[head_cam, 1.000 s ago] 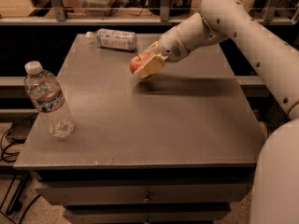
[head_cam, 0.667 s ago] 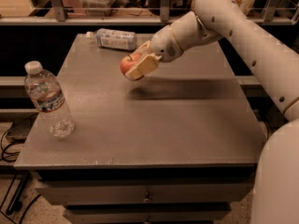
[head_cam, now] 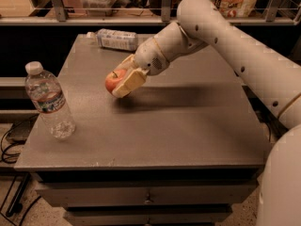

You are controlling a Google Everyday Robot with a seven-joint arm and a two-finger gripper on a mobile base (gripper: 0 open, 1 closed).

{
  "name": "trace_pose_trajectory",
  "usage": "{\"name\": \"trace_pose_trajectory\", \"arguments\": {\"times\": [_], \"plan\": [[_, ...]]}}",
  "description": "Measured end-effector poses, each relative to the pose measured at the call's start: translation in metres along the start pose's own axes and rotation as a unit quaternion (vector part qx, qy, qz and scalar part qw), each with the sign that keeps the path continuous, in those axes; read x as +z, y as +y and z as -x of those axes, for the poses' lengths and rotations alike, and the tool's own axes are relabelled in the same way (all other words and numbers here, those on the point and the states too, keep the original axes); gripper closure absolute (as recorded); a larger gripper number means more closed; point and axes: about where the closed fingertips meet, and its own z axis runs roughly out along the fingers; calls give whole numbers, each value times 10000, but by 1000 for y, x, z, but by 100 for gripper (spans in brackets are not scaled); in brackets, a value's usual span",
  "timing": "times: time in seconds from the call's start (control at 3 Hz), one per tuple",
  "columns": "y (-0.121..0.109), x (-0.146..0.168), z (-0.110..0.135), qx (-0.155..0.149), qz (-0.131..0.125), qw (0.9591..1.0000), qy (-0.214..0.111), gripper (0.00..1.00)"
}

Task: Move apple near water bottle

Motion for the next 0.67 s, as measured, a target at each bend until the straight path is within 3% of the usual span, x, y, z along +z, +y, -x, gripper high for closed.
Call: {"name": "trace_pose_trajectory", "arguments": {"times": [0.33, 0.67], "plan": [[14, 18, -10, 9, 237, 9997, 7, 61], [23, 27, -14, 86, 347, 9993, -110, 30]]}}
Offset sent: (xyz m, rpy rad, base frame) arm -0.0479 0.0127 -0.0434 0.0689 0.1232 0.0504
